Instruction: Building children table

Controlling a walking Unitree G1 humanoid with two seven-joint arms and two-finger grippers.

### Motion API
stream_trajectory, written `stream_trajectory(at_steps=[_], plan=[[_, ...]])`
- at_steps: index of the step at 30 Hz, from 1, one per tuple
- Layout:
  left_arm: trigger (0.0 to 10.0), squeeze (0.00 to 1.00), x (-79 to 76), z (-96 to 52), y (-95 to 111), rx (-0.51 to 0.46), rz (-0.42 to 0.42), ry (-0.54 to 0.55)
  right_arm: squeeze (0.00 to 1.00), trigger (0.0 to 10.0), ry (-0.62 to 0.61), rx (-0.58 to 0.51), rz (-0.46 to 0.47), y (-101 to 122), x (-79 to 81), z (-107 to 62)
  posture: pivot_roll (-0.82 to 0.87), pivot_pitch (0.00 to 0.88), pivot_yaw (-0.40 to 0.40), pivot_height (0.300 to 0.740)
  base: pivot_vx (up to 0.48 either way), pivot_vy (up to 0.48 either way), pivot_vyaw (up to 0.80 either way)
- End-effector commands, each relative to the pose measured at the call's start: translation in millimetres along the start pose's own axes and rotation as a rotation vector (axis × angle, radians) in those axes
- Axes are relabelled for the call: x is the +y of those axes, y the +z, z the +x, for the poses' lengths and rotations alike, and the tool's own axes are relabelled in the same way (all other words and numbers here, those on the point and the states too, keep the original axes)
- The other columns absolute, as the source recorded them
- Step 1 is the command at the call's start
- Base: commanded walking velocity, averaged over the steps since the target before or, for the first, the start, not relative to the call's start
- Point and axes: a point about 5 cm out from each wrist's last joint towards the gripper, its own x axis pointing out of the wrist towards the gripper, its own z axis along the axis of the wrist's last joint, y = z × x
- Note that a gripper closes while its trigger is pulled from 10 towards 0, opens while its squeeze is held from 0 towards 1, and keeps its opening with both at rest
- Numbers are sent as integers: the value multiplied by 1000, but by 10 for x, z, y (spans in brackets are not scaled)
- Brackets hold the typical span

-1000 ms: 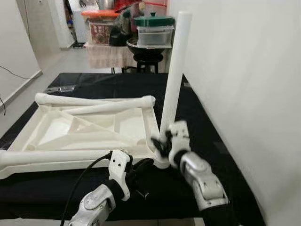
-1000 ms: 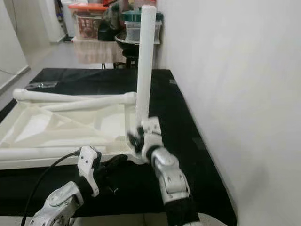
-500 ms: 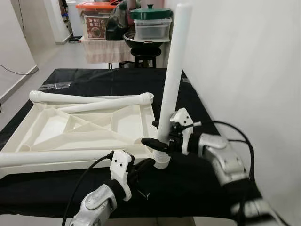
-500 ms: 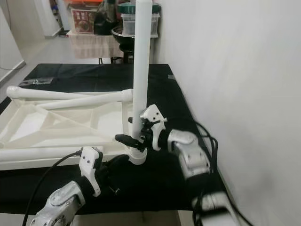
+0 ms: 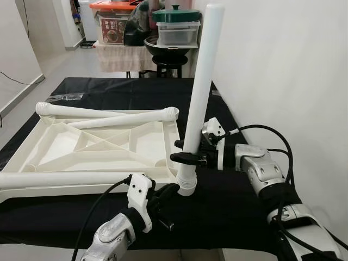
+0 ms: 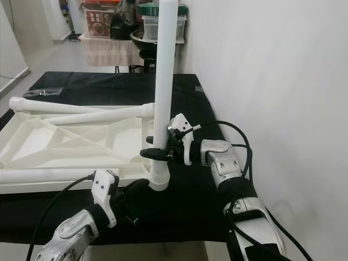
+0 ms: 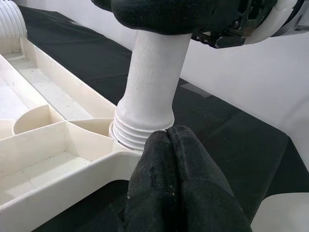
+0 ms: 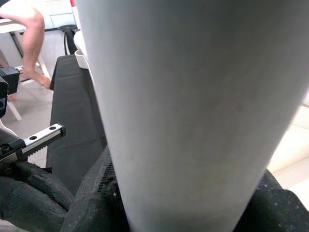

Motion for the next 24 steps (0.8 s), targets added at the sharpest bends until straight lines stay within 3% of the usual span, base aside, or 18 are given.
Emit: stream_trajectory(at_steps=[1,3,4,5,6,7,8,9,10,11,15,18,19,20,21,22,23,24], plan=[[10000,0,1,-22,-16,7,-1,7,0,0,-32,2,12,-95,32,14,86,0,-74,740,0,0,0],[10000,0,0,-24,-13,7,-2,8,0,0,-67,1,9,-121,35,11,86,0,-74,740,0,0,0],[10000,0,3,-32,-6,6,-2,8,0,0,-147,0,11,-162,40,30,77,0,-71,740,0,0,0],[10000,0,9,-41,1,5,-3,9,0,0,-322,40,14,-265,48,96,72,0,-65,740,0,0,0],[10000,0,9,-41,1,5,-3,9,0,0,-322,40,14,-265,48,96,72,0,-65,740,0,0,0],[10000,0,14,-50,6,5,-3,9,0,0,-444,69,10,-331,58,134,69,0,-63,740,0,0,0],[10000,0,23,-59,17,5,-3,8,0,0,-676,69,112,-514,259,241,53,0,-51,740,0,0,0],[10000,0,31,-62,27,6,-5,7,0,0,-747,79,189,-653,547,380,52,0,-44,740,0,0,0],[10000,0,31,-62,27,6,-5,7,0,0,-747,79,189,-653,547,380,52,0,-44,740,0,0,0],[10000,0,38,-62,36,6,-5,5,0,0,-749,107,120,-631,680,448,50,0,-39,740,0,0,0],[10000,0,46,-59,32,12,-5,1,0,0,-854,50,132,-526,387,292,49,0,-37,740,0,0,0],[10000,0,46,-54,32,12,-13,-7,0,0,-863,72,168,-618,372,281,50,0,-29,740,0,0,0],[10000,0,53,-63,33,12,-1,5,0,1647,-876,83,155,-619,403,299,51,0,-27,740,0,0,0],[10000,0,53,-63,33,12,-1,5,0,1647,-876,83,155,-619,403,299,51,0,-27,740,0,0,0],[10000,0,55,-65,33,11,3,10,0,10000,-866,67,167,-606,408,308,53,0,-26,740,0,0,0],[10000,0,56,-66,32,11,6,12,0,10000,-857,55,178,-600,410,314,54,0,-27,740,0,0,0],[10000,0,57,-63,31,11,4,12,1000,10000,-824,48,196,-600,413,329,56,0,-29,740,0,0,0],[10000,0,56,-61,30,12,0,8,1000,10000,-771,53,220,-588,449,361,56,0,-29,740,0,0,0]])
